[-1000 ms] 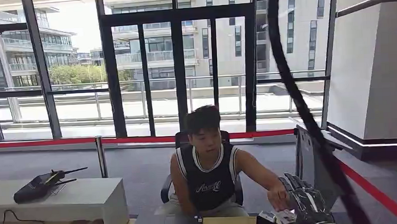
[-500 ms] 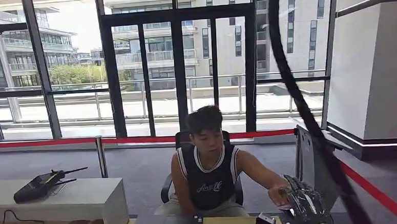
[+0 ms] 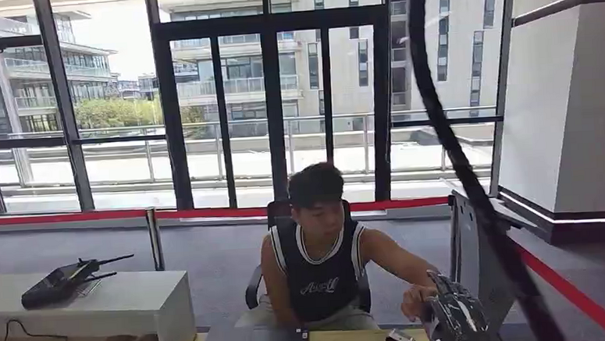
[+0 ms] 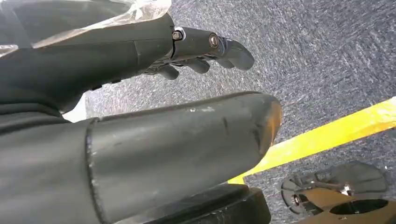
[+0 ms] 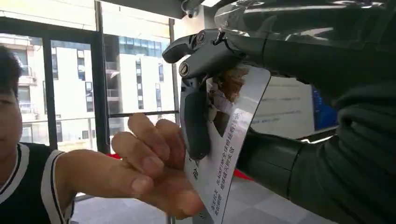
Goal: Pass the card to the sensor for recognition and then transmit it.
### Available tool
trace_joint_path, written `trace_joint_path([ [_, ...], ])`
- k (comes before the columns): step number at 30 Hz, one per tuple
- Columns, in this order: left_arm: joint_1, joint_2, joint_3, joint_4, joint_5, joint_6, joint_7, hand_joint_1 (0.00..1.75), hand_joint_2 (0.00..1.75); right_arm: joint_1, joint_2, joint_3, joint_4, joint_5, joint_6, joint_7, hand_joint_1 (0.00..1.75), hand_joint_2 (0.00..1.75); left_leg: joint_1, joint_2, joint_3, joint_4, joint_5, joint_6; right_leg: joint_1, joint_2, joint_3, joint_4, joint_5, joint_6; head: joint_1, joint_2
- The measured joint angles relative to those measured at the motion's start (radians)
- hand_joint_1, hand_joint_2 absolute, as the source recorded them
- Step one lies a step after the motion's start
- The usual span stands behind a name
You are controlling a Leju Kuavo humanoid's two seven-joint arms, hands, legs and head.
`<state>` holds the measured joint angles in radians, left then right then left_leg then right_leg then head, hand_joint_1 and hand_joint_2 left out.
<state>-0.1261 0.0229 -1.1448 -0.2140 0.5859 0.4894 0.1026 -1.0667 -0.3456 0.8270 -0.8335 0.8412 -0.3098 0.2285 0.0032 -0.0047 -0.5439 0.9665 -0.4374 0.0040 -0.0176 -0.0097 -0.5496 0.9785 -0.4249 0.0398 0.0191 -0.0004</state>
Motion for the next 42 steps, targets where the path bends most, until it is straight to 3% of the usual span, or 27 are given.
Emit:
trace_joint_path([
  [10,0.002,0.001,0.0,0.001,0.01,0.003,-0.01,0.0,0.0,0.027,0.0,0.004,0.015,-0.03,0.004,0.001,1.75,1.75,0.0,0.0,0.0,0.0,0.0,0.0,0.0,0.0,0.0,0.0,0.0,0.0,0.0,0.0],
  [32,0.003,0.001,0.0,0.001,0.019,0.007,0.022,0.0,0.0,0.252,-0.087,-0.042,0.051,-0.127,-0.009,0.017,1.75,1.75,0.0,0.0,0.0,0.0,0.0,0.0,0.0,0.0,0.0,-0.001,0.0,0.0,0.0,0.0],
  [42,0.002,0.001,0.0,0.001,0.037,0.018,0.025,0.0,0.0,0.273,-0.079,-0.052,0.085,-0.141,-0.012,-0.015,1.75,1.75,0.0,0.0,0.0,0.0,0.0,0.0,0.0,0.0,0.0,0.0,0.0,0.0,0.0,0.0],
])
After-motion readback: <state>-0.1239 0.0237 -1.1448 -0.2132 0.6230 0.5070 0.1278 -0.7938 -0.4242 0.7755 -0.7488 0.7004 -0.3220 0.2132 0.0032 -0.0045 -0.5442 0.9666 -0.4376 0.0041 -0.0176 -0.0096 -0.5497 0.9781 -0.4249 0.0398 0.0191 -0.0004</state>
